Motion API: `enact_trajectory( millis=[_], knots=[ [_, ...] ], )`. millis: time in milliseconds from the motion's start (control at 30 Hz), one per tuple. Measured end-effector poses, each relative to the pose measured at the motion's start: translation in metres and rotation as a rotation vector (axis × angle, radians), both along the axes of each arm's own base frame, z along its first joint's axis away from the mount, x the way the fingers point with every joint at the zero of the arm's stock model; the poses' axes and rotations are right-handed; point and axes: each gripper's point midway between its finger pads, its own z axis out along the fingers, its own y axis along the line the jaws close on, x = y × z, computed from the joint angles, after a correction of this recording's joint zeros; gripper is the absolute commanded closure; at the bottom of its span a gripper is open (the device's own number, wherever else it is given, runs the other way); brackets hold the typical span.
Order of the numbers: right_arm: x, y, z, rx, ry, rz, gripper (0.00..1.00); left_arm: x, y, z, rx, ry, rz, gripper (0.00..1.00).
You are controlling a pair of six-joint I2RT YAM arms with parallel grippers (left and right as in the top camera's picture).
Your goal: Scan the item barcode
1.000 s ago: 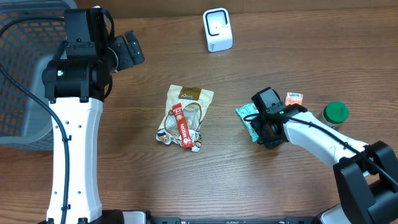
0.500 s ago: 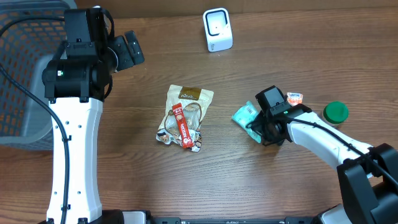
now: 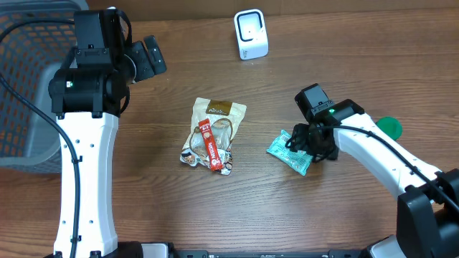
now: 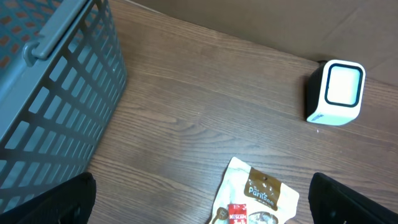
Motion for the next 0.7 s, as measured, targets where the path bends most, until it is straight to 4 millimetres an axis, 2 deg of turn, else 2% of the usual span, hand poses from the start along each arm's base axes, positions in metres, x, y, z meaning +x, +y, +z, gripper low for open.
enact_trajectory(
  millis=[100, 167, 400, 600, 700],
  knots=[
    [0.0, -0.001, -0.002, 0.006, 0.006, -0.099, 0.21, 0.0, 0.0, 0.0, 0.0, 0.0, 0.0, 0.0],
    [0.001, -0.001, -0.007, 0.019, 0.0, -0.15, 0.26, 0.0, 0.0, 0.0, 0.0, 0.0, 0.0, 0.0],
    [-0.012, 0.005, -0.031, 0.084, 0.036, -0.249, 0.31, 0.0, 0.0, 0.0, 0.0, 0.0, 0.0, 0.0],
    [-0.007, 0.007, -0.045, 0.16, 0.012, -0.323, 0.57, 0.0, 0.0, 0.0, 0.0, 0.0, 0.0, 0.0],
    [-0.004, 0.011, -0.046, 0.205, -0.009, -0.337, 0.86, 0.0, 0.0, 0.0, 0.0, 0.0, 0.0, 0.0]
  ],
)
